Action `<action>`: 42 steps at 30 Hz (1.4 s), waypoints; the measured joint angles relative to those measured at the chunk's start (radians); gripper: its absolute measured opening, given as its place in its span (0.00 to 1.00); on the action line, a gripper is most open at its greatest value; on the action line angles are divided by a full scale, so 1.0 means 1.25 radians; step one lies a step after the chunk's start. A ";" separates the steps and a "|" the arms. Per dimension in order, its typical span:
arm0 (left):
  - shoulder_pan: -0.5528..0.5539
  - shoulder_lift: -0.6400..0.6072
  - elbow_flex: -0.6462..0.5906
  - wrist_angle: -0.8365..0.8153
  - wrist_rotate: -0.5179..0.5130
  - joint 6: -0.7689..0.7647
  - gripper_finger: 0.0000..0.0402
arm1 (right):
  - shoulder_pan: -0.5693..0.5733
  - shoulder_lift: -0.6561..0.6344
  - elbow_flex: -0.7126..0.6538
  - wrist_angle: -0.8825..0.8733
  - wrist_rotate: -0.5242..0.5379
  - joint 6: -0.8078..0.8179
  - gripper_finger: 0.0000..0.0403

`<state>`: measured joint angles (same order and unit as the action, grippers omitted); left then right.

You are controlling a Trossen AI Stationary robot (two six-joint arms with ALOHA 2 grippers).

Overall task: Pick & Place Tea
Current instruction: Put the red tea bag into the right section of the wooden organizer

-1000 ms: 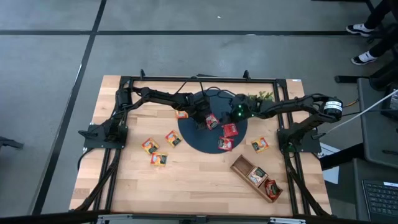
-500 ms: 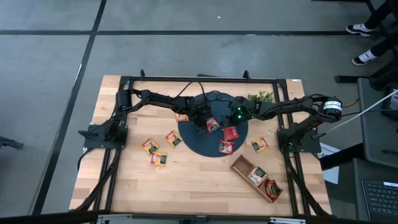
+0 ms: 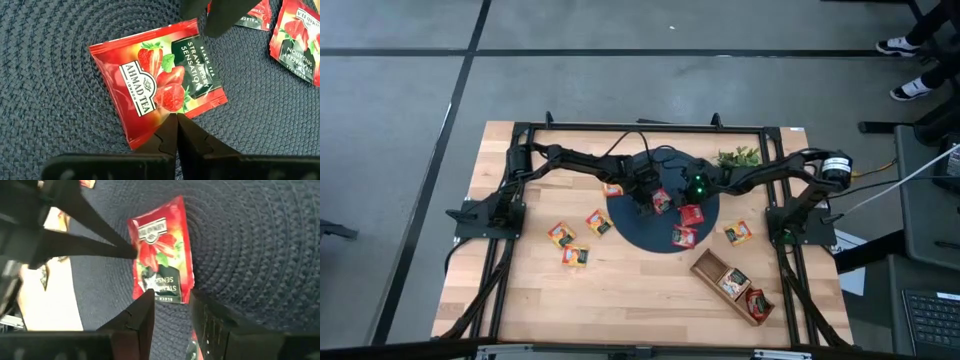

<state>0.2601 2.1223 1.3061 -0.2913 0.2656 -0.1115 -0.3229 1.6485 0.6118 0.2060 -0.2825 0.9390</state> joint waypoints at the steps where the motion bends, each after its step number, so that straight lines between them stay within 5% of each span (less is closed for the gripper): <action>1: 0.000 0.000 0.000 0.001 0.001 -0.005 0.01 | 0.000 0.004 0.000 0.000 0.000 0.000 0.31; 30: 0.004 0.005 -0.003 0.022 0.054 -0.087 0.01 | 0.000 0.012 0.000 0.007 -0.040 0.000 0.31; 42: 0.004 0.006 -0.004 0.034 0.056 -0.091 0.01 | 0.000 0.012 0.000 0.012 -0.041 -0.001 0.11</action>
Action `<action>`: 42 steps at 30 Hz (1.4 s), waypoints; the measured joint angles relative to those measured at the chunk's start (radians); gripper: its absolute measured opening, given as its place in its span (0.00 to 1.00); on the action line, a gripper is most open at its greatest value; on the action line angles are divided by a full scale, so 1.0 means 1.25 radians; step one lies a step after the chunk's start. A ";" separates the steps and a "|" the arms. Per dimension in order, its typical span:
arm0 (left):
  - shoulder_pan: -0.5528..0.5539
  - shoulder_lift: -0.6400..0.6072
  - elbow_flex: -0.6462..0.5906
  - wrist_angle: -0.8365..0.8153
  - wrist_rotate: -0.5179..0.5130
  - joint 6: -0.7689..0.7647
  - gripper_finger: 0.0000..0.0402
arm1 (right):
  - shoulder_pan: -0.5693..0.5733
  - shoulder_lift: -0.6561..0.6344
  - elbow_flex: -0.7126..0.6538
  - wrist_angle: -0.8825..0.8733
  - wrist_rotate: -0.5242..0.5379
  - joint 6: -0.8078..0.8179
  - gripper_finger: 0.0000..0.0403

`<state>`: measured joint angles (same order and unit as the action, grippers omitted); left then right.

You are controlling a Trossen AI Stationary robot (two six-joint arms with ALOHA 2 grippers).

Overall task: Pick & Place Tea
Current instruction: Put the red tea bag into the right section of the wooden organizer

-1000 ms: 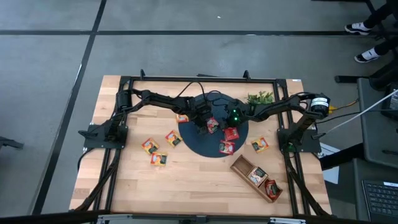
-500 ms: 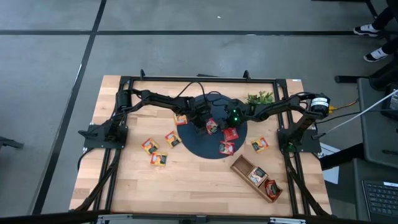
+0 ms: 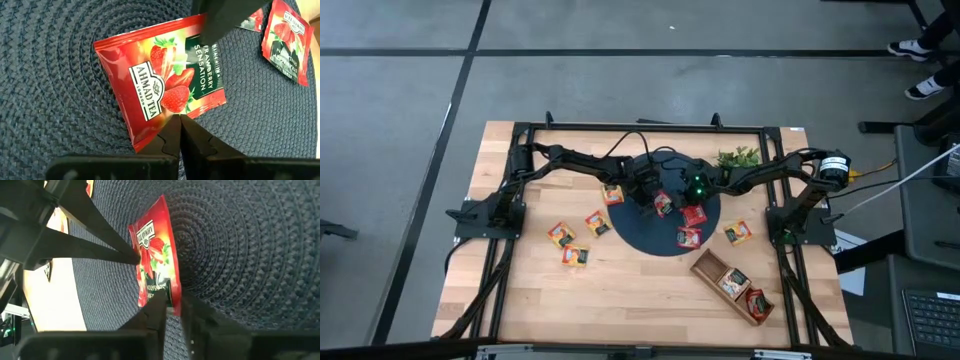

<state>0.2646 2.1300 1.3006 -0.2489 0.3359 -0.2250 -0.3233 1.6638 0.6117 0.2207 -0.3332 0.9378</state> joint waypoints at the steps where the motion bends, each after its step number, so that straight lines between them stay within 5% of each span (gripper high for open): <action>1: 0.001 0.000 0.000 0.000 0.003 0.000 0.01 | 0.000 0.000 0.000 0.000 0.004 -0.001 0.08; 9: 0.029 -0.009 -0.002 -0.012 0.098 0.003 0.02 | 0.001 0.000 0.000 0.008 0.015 -0.022 0.02; 18: 0.028 -0.139 -0.006 -0.141 -0.049 0.094 0.01 | -0.002 0.000 0.039 0.015 -0.008 -0.081 0.01; 26: 0.041 -0.266 -0.005 -0.238 -0.058 0.096 0.05 | -0.001 0.000 0.146 -0.088 -0.056 -0.185 0.01; 35: 0.103 -0.387 -0.003 -0.254 -0.055 0.158 0.22 | 0.000 0.000 0.307 -0.288 -0.064 -0.341 0.00; 42: 0.139 -0.398 -0.003 -0.265 0.102 0.184 0.38 | 0.000 -0.001 0.388 -0.301 -0.052 -0.395 0.01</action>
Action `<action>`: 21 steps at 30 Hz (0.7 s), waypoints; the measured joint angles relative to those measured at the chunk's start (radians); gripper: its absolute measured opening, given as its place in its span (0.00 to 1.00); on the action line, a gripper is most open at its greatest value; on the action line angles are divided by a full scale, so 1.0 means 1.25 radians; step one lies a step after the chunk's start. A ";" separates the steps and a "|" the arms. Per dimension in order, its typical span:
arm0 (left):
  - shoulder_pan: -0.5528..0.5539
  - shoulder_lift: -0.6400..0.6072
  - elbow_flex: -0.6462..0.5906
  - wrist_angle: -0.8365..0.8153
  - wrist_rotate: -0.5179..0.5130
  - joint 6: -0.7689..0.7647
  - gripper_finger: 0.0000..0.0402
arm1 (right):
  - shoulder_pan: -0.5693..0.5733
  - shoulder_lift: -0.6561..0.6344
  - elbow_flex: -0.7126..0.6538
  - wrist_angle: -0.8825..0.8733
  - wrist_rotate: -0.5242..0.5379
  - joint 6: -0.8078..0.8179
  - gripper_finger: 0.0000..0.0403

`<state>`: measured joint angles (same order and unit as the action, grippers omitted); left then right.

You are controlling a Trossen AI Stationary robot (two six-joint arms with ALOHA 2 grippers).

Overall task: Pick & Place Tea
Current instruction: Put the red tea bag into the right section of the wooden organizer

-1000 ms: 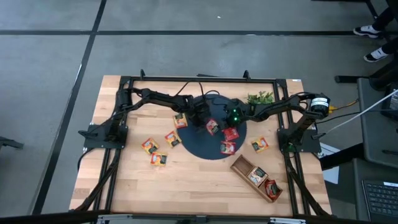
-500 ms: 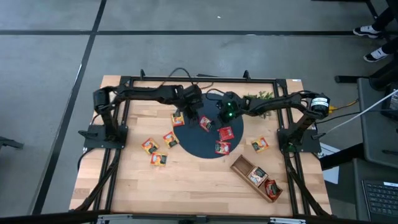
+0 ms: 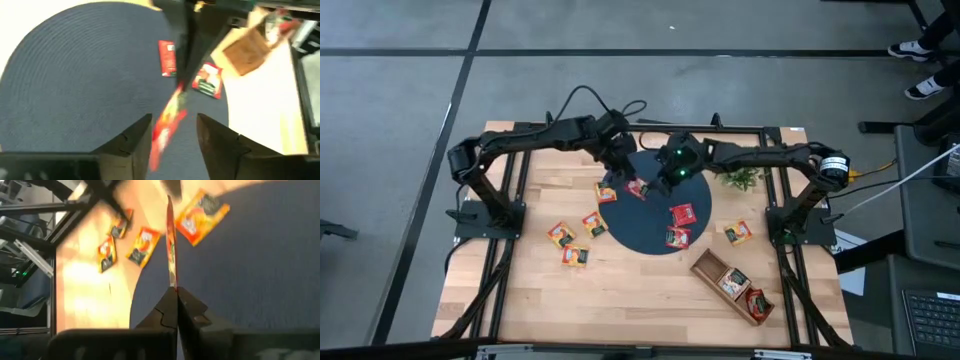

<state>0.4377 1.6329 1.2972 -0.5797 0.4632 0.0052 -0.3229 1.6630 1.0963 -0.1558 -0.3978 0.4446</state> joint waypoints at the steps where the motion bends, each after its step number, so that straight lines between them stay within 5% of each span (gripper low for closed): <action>1: 0.000 0.000 0.000 0.000 0.006 0.011 0.40 | 0.000 0.000 0.008 -0.002 0.005 -0.006 0.01; 10: -0.004 0.000 0.000 -0.016 -0.002 0.087 0.44 | 0.000 0.000 0.049 -0.005 -0.002 -0.027 0.01; 21: -0.002 0.000 0.000 -0.019 -0.019 0.097 0.37 | 0.000 0.000 0.050 -0.005 -0.030 -0.030 0.01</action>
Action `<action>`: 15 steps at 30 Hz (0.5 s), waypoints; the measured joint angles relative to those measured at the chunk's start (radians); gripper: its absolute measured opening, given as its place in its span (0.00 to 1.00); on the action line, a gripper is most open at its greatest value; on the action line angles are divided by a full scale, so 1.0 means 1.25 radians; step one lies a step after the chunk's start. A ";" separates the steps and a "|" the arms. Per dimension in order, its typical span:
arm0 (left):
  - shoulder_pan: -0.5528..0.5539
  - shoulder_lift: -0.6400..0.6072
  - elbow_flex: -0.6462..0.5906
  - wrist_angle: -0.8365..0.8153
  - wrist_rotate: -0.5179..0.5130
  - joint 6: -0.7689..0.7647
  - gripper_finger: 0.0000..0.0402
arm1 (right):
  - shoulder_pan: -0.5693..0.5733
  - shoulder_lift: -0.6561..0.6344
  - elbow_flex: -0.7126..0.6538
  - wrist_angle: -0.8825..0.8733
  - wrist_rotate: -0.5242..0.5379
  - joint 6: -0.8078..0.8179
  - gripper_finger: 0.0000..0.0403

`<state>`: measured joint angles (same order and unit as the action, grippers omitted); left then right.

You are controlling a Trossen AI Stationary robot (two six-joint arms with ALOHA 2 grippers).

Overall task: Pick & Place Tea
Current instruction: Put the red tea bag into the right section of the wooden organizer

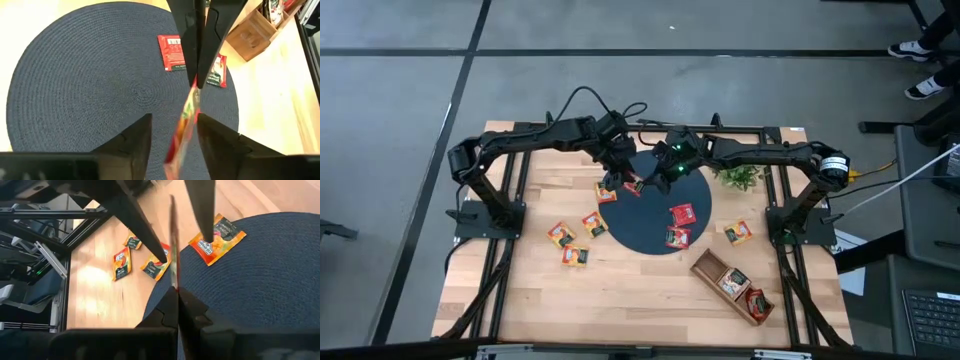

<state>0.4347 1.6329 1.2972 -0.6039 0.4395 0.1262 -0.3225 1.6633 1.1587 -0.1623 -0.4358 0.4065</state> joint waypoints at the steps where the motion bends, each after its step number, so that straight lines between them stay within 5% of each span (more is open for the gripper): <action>1: 0.000 0.000 0.000 0.000 0.000 -0.005 0.35 | 0.000 0.000 0.000 0.000 0.000 0.000 0.01; 10: 0.000 0.000 0.001 -0.048 0.007 -0.008 0.04 | 0.000 0.000 0.000 0.001 0.013 0.000 0.02; 15: 0.000 0.000 0.001 -0.060 0.007 -0.007 0.03 | 0.000 0.000 0.000 0.001 0.013 0.004 0.07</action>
<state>0.4344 1.6329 1.2989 -0.6783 0.4478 0.1175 -0.3229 1.6630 1.1587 -0.1616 -0.4198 0.4115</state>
